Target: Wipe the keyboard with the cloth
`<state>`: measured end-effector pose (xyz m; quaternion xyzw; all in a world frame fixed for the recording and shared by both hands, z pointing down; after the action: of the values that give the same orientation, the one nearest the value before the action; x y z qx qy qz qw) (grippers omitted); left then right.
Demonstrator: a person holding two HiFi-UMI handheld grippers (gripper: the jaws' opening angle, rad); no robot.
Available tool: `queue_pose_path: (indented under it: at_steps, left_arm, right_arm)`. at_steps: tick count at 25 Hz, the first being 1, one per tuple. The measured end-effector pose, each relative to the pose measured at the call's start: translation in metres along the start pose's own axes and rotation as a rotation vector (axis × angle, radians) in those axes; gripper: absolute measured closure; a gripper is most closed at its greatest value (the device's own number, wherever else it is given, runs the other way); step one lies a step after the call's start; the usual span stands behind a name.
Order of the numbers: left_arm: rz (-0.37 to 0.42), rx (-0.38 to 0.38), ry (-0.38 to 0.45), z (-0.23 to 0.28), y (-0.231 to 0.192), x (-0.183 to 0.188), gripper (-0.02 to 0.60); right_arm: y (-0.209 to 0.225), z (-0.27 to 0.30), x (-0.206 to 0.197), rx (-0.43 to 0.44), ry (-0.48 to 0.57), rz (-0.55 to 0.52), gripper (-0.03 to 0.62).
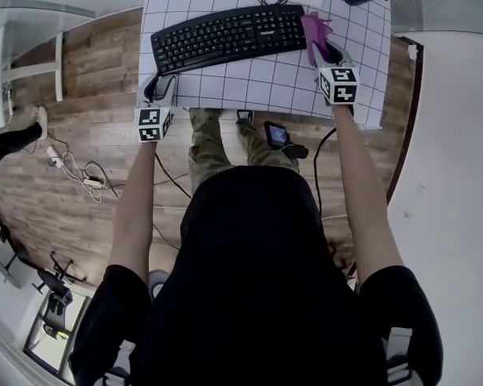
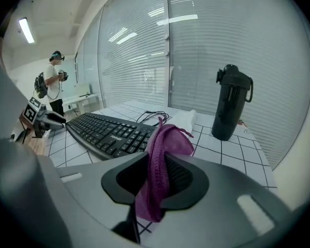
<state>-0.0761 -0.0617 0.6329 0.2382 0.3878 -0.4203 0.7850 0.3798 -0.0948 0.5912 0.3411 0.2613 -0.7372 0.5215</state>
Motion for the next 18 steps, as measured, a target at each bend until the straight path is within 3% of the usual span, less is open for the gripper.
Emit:
queue_pose_path:
  at_steps: [10, 18]
  left_arm:
    - [0.036, -0.01, -0.001, 0.0, 0.005, -0.002, 0.413]
    - [0.015, -0.008, -0.001, 0.001, 0.002, 0.0, 0.413]
  right_arm:
    - [-0.02, 0.013, -0.004, 0.001, -0.024, 0.009, 0.494]
    - [-0.037, 0.017, -0.001, 0.022, -0.018, 0.036, 0.494]
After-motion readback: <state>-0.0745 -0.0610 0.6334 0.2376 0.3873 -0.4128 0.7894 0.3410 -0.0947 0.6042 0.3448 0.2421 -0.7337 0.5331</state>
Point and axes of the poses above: the fingertips, and each gripper's own axes: z forward along the fingers, y to its right, x out of its top, the point moved 4 cm from there along -z, backward along the fingers
